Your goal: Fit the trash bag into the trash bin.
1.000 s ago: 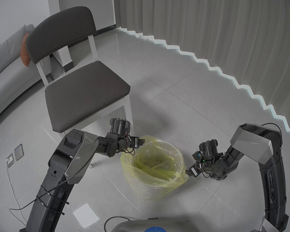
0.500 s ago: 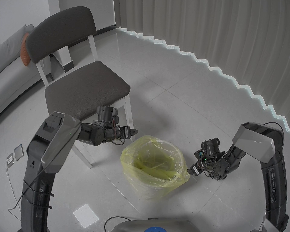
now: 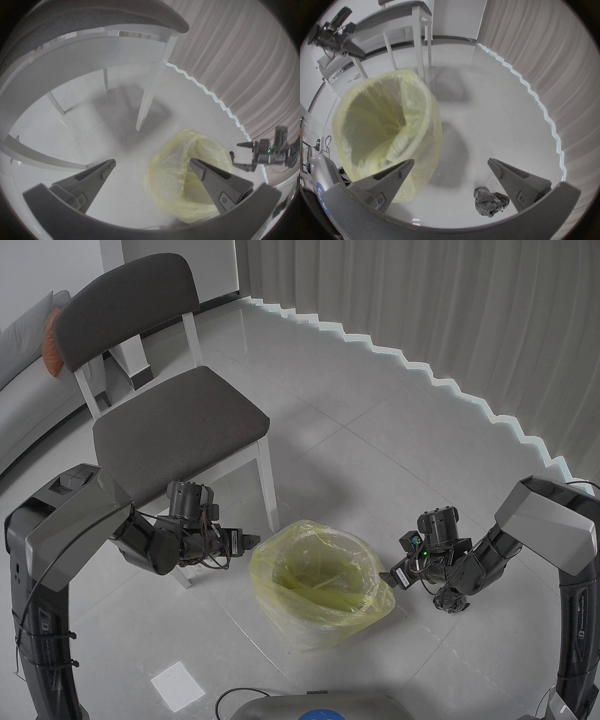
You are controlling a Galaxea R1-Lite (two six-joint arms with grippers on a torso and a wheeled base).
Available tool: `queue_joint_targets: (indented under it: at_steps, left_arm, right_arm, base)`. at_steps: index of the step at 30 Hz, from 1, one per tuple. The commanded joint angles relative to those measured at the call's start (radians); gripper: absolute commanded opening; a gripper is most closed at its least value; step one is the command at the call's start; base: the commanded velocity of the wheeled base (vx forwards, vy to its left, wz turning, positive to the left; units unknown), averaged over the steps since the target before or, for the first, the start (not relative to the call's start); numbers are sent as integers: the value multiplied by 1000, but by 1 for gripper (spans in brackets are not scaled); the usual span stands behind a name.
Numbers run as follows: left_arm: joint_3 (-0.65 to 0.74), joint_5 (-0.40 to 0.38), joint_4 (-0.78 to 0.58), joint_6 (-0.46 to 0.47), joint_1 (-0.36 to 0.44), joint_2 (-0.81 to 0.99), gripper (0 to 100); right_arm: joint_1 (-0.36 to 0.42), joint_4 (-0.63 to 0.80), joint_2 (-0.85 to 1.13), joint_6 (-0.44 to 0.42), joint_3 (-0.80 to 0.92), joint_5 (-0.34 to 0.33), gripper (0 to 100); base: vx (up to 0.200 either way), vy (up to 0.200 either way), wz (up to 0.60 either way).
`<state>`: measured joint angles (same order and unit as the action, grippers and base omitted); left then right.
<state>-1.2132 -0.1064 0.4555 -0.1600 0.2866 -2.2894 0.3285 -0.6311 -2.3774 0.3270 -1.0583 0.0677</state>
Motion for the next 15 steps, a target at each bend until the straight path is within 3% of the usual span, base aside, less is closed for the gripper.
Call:
queue_joint_targets:
  at_steps: [1, 6, 15]
  left_arm:
    - [158, 51, 97, 69, 14, 99, 100]
    - [228, 113, 138, 89, 29, 148, 100]
    - [305, 114, 140, 96, 45, 249, 100]
  right_arm:
    - [98, 4, 73, -2, -37, 12, 100]
    - [185, -4, 12, -2, -120, 69, 100]
    - [238, -1, -60, 6, -190, 77, 100]
  base:
    - [0, 0, 0]
    - [0, 0, 0]
    - [0, 0, 0]
